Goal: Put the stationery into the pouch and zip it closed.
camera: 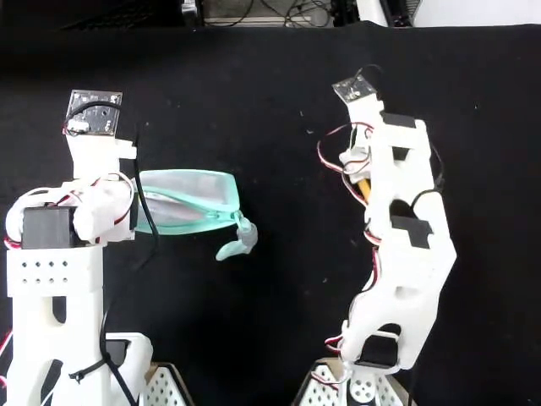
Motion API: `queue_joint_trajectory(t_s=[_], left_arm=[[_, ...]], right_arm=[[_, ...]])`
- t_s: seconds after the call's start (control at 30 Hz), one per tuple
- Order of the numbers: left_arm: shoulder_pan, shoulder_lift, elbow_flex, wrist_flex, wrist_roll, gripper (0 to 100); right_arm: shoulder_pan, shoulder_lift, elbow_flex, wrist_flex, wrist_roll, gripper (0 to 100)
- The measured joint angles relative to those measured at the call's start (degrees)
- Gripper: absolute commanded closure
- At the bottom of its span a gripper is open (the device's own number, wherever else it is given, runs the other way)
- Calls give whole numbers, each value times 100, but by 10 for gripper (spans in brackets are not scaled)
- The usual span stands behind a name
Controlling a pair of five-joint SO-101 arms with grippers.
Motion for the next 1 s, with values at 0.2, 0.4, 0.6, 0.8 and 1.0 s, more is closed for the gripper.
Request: queue_joint_trajectory(t_s=[0.2,0.4,0.6,0.8,1.0], left_arm=[[0,0,0,0,0,968],[0,0,0,0,0,968],[0,0,0,0,0,968],[0,0,0,0,0,968],[0,0,0,0,0,969]], right_arm=[[-18,-246,26,519,0,986],[-114,-1829,949,589,0,986],[-114,-4448,2488,589,-79,986],[-712,-7763,3604,589,-721,986],[-2497,-10963,3789,510,-1477,986]])
